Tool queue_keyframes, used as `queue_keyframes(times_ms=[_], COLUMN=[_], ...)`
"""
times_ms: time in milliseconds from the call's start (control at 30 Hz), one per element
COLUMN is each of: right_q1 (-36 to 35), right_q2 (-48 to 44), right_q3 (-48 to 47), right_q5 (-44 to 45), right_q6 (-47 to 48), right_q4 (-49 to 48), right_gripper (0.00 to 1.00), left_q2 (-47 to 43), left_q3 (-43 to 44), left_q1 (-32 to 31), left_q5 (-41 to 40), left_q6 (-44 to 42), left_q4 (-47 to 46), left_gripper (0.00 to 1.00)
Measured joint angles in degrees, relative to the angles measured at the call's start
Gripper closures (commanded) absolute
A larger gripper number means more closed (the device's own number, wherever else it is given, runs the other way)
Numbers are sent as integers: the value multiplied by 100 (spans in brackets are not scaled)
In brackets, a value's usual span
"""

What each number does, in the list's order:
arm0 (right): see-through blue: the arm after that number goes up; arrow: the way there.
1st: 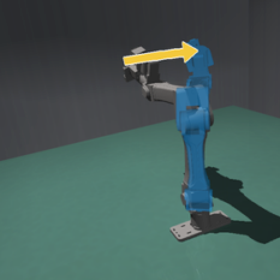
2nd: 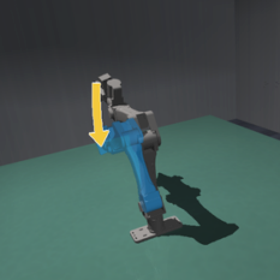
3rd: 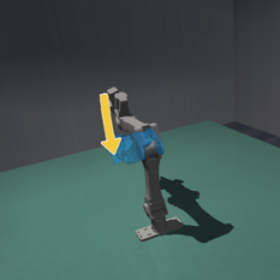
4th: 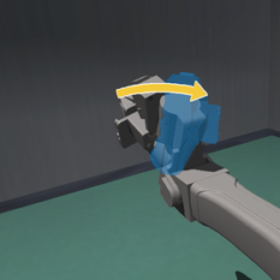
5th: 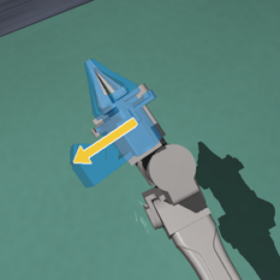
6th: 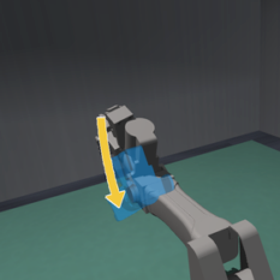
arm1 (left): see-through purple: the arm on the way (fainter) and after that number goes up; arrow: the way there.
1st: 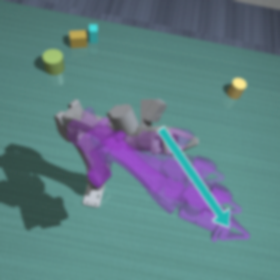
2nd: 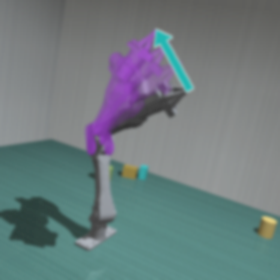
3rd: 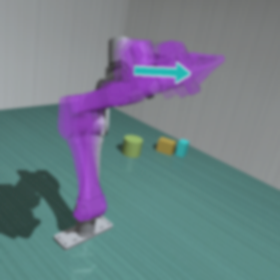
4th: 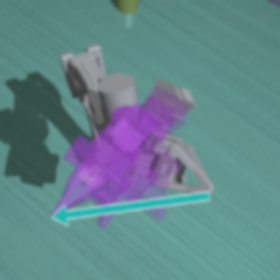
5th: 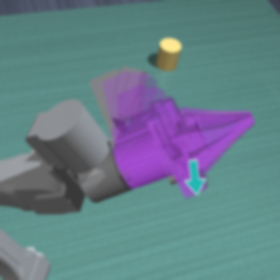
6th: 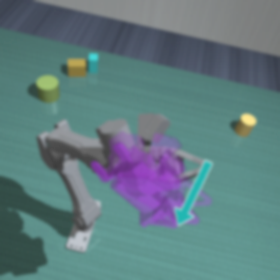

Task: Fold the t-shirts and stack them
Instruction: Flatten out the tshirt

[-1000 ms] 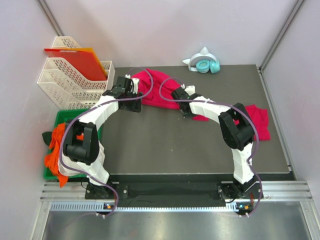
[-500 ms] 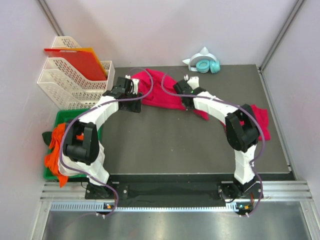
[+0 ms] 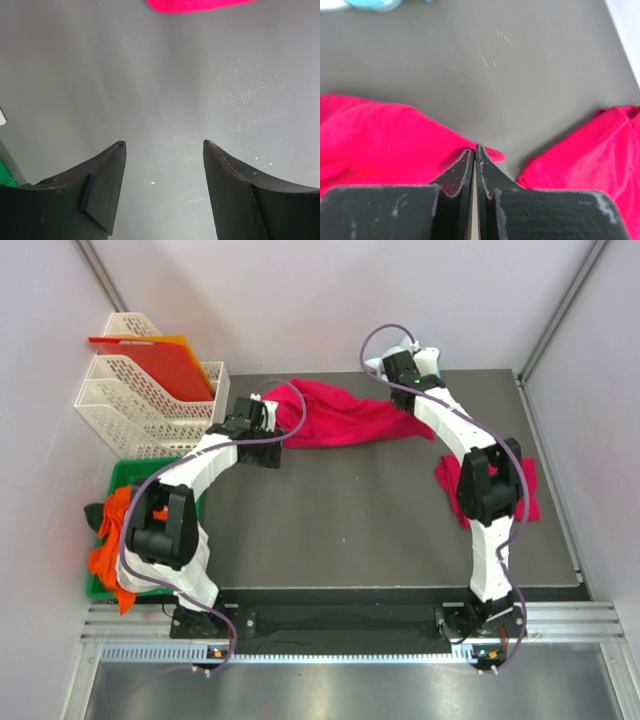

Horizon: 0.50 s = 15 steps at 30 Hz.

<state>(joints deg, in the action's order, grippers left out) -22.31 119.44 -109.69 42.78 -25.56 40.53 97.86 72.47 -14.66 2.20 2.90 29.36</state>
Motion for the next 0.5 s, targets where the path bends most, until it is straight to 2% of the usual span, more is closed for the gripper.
queue_keyframes(times_ms=[67,100,233,300,500], right_q1=[79,111,140,107,-181], right_q2=[264,402,686,588,4], right_q3=[-44,-48,59,284,826], right_q5=[2,0,2,28,68], right_q6=[-2,0,59,142,293], right_q4=[44,85,66,-120,-393], right_gripper=[98,90,73,70,70], left_q2=[-2,-2,-22,-26,-28], left_q3=[-15,-24,-109,-116,-116], left_q1=[2,2,2,2,2], left_q5=[-35,-35,-59,-59,-57], left_q6=[0,-2,-2,-2,-2], left_q4=[-39,-48,-83,-87,-109], left_gripper=[33,33,33,33,33])
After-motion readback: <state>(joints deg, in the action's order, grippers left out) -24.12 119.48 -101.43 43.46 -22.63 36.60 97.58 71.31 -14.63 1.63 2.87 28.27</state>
